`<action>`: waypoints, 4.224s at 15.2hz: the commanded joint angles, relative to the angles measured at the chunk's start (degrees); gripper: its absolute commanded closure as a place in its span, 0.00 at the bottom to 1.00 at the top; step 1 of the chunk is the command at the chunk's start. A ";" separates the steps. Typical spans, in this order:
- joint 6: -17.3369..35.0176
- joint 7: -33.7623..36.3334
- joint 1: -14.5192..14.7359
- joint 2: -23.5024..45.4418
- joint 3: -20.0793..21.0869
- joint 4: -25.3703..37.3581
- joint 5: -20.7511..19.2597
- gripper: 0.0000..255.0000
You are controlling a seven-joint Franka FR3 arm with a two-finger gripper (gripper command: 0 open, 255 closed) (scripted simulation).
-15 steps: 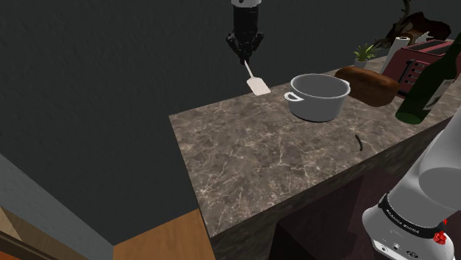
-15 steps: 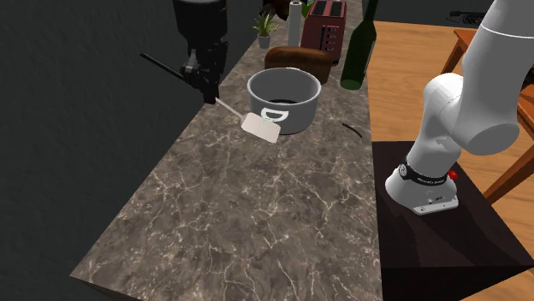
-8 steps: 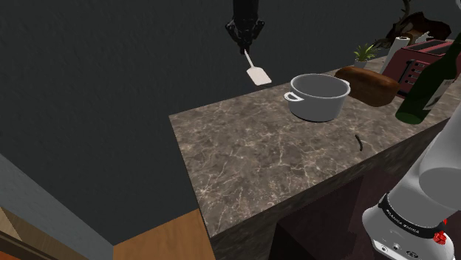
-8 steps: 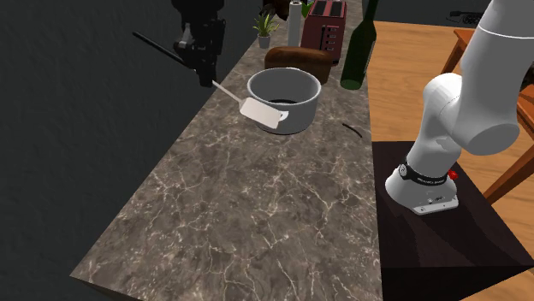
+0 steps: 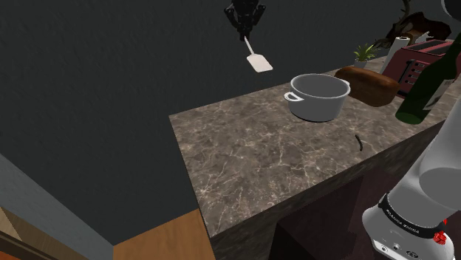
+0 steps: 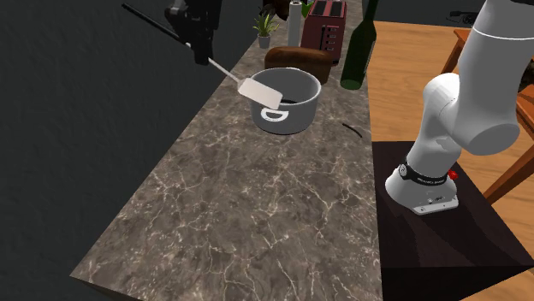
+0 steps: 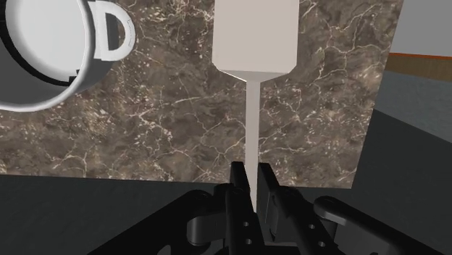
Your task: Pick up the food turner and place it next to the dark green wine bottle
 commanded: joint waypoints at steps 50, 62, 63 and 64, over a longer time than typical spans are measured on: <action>-10.63 -45.26 -15.96 -42.88 -29.67 -30.05 -7.58 1.00; -4.22 -48.15 -17.52 -47.73 -33.09 -40.61 -10.59 1.00; -3.54 -48.07 -17.62 -48.11 -33.16 -41.66 -10.72 1.00; -2.86 -47.99 -17.72 -48.48 -33.22 -42.70 -10.85 1.00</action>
